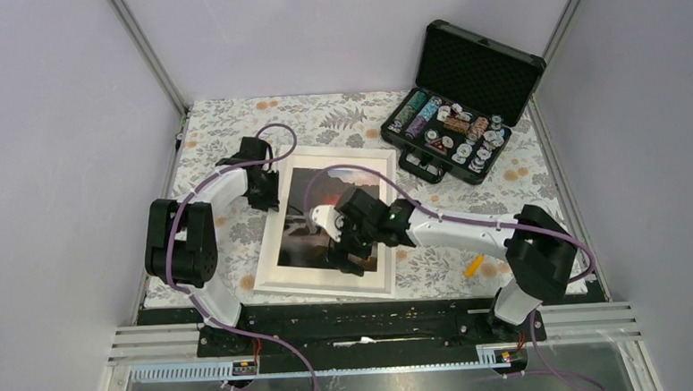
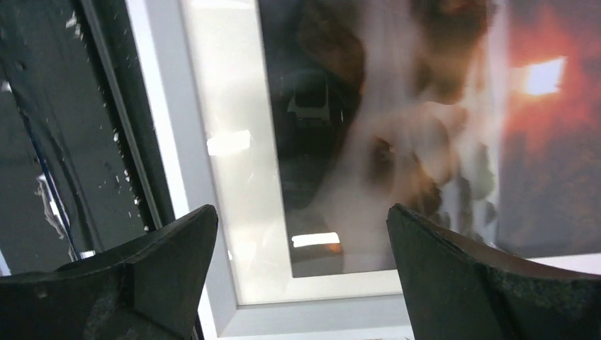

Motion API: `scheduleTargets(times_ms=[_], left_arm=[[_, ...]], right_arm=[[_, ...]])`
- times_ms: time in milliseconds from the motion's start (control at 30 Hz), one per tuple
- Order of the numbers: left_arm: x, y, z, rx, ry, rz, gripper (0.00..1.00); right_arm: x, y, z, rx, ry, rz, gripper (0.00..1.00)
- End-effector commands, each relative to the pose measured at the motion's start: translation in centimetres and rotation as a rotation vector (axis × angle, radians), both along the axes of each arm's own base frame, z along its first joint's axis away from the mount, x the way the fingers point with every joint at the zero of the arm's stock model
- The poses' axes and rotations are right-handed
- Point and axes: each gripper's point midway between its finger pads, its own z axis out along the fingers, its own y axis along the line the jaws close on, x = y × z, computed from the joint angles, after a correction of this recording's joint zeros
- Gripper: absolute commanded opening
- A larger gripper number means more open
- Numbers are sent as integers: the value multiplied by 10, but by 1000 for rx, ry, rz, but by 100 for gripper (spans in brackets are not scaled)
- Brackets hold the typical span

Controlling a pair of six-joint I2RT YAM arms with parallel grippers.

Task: Take the photo out of the frame
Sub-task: Turn over the photo frame at the center of the board.

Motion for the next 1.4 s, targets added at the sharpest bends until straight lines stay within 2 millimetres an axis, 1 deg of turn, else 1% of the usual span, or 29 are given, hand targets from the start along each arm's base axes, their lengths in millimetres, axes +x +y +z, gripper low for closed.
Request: scheduleTargets(times_ms=[0,133,200,400,467,667,867,967,1033,1067,1100,1133,1167,1233,1267,1300,1367], left_arm=[[23,7,28,28,-85,83,0],[23,8,25,35,-78,95,0],[23,8,23,36,-75,97,0],[23,8,19,39,-62,98,0],[23,9,19,41,-64,98,0],[24,10,19,44,-72,102,0],[24,11,19,47,-75,101,0],[25,10,19,44,-76,101,0],[25,9,19,36,-72,93,0],[25,8,19,30,-69,83,0],[25,7,19,23,-69,75,0],[25,8,19,24,-68,69,1],[25,6,21,6,-66,55,5],[23,4,25,-29,-63,28,20],[23,4,28,-50,-63,19,26],[21,5,31,-76,-66,12,35],[17,9,37,-137,-74,11,57]], right_arm=[[-24,17,1,17,-93,112,95],[-54,37,2,46,-63,161,92],[-63,44,-2,59,-61,179,89],[-83,54,-32,14,-90,218,80],[-82,56,-40,-7,-113,214,80],[-68,56,-58,-67,-162,155,75],[-69,46,-84,-143,-146,160,67],[-68,41,-94,-181,-174,163,60],[-69,40,-97,-191,-177,164,51],[-69,40,-96,-190,-177,164,42],[-69,41,-95,-189,-174,164,32],[-69,42,-92,-187,-172,164,26],[-69,43,-90,-188,-172,160,19],[-67,46,-83,-188,-173,149,3],[-66,48,-79,-185,-178,144,0],[-64,50,-74,-177,-184,138,0],[-61,54,-64,-160,-198,130,0]])
